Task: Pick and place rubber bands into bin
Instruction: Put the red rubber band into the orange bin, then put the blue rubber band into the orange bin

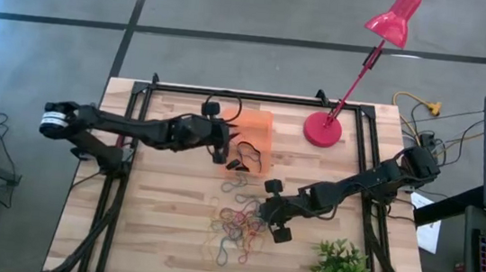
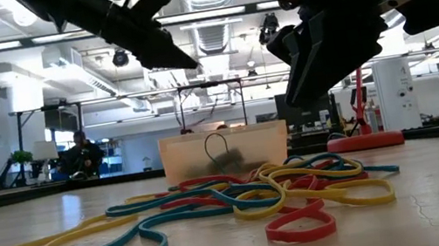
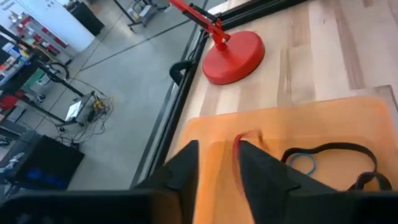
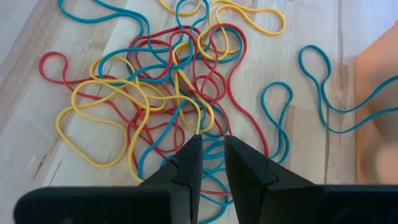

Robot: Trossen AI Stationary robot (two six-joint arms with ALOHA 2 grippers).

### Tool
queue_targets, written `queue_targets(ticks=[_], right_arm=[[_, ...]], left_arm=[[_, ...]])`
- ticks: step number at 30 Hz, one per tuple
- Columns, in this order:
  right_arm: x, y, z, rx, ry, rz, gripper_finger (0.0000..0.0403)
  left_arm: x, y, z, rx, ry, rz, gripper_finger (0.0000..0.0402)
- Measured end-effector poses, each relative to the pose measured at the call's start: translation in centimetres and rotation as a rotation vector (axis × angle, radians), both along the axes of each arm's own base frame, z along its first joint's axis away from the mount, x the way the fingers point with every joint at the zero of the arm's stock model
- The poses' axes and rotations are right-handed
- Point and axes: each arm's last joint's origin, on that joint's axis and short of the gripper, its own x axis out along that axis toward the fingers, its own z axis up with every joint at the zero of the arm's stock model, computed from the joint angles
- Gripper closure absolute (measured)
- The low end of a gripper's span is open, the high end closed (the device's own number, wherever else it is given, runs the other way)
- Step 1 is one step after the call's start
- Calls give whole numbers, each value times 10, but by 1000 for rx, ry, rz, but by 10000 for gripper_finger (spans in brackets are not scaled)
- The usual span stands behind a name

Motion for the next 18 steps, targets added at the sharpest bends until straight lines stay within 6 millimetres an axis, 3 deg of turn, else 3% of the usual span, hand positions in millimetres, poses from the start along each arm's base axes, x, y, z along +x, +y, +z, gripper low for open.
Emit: queue_targets(ticks=[8,13,18], right_arm=[[0,0,0,1,0,0,346],[0,0,0,2,0,-1,346],[-1,0,0,2,7,-1,346]], left_arm=[[5,1,-8,-18,18,10,228],[5,2,-9,-46,9,22,208],[-2,-11,-11,-157,86,-146,205]])
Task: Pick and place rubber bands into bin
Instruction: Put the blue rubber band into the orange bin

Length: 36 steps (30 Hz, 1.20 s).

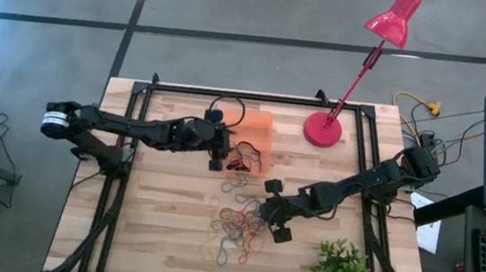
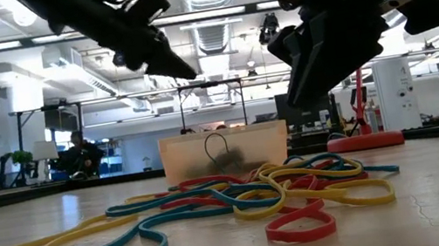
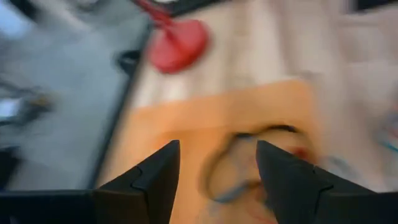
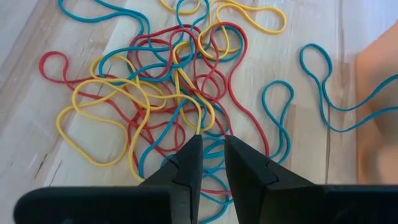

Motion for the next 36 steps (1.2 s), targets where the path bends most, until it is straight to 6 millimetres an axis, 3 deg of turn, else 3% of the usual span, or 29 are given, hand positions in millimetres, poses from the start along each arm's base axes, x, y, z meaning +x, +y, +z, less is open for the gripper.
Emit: queue_targets(ticks=[6,12,16,25,36], right_arm=[[-2,0,-2,-6,10,5,346],[-2,0,-3,-12,12,10,346],[-2,0,-3,-12,11,10,346],[-2,0,-3,-4,13,0,346],[-3,0,-3,-5,15,1,346]], left_arm=[[-11,-35,-15,-107,188,-116,208],[-11,-80,-23,-135,212,-239,208],[-4,-97,-32,-138,202,-272,208],[24,-95,-79,-162,254,-113,208],[40,-94,-103,-250,293,-14,208]])
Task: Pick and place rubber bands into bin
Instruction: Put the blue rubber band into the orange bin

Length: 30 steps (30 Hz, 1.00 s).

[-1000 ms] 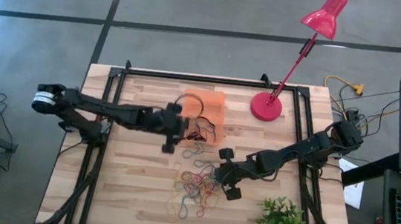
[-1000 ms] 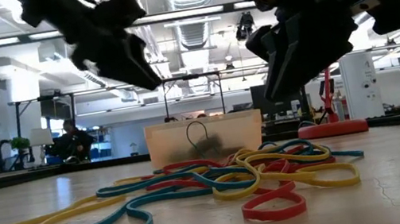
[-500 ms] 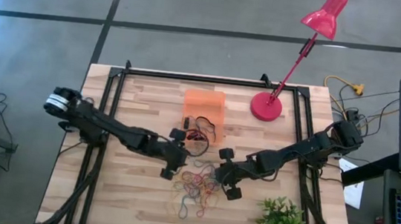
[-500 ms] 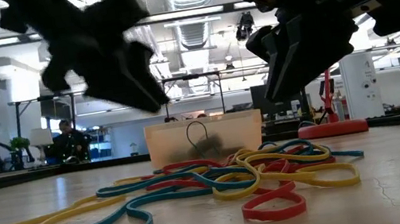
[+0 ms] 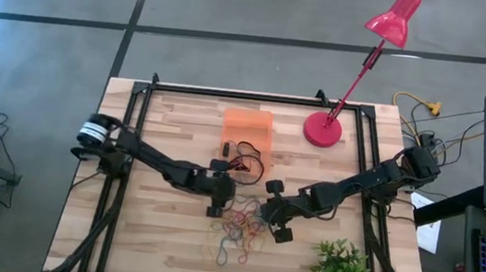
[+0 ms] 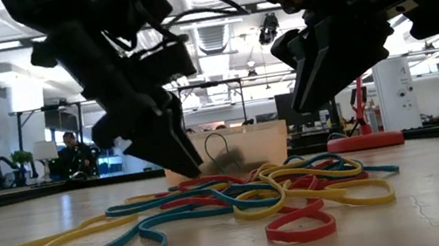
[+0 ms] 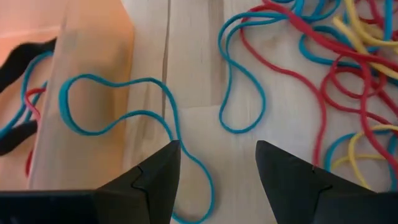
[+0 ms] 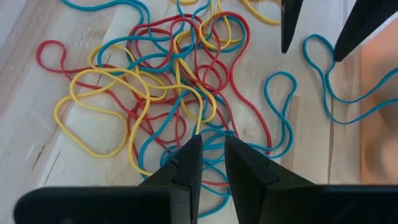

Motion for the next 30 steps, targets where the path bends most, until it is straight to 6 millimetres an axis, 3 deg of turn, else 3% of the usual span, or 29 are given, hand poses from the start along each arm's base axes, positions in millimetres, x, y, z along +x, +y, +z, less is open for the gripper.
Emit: queue_targets(ticks=[30], right_arm=[[0,0,0,3,1,-5,346]], left_arm=[[5,9,-3,-127,15,29,208]])
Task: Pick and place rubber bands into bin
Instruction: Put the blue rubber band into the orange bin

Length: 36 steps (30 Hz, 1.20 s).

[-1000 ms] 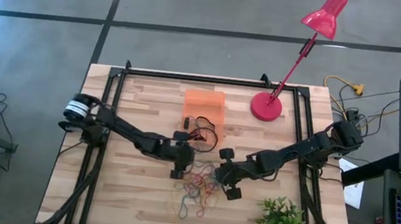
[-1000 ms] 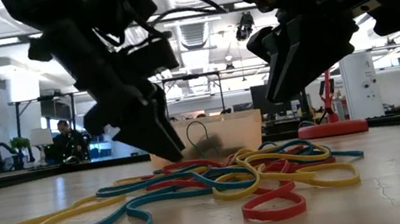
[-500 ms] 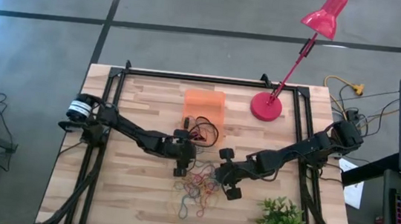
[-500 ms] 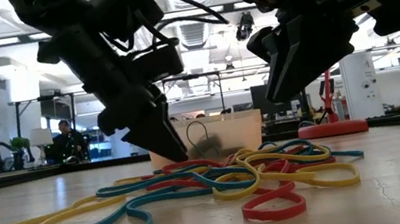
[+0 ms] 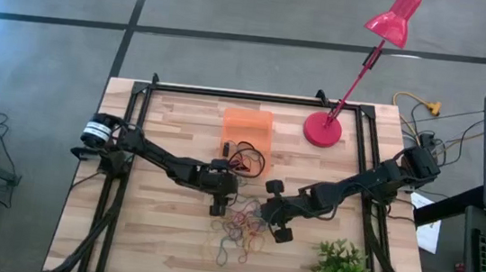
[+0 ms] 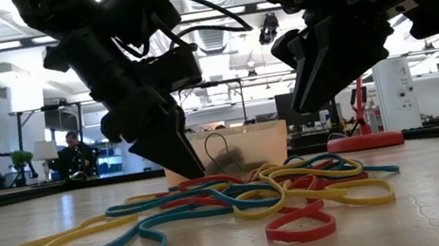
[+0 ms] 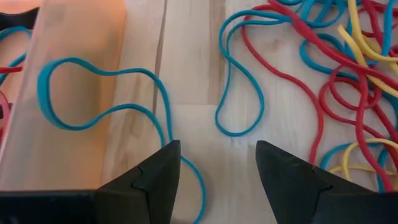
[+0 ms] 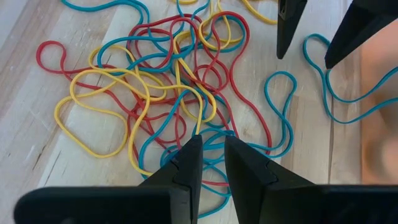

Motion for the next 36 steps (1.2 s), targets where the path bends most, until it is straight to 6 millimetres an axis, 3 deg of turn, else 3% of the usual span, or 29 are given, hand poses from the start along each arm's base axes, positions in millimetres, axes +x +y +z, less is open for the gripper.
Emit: queue_targets(ticks=[16,28,36], right_arm=[[0,0,0,0,1,0,346],[0,0,0,0,0,0,346],[0,0,0,0,0,0,346]], left_arm=[[-7,-11,-18,13,90,-29,208],[-12,-23,-19,-108,132,-117,208],[-13,-27,-14,-92,113,-133,208]])
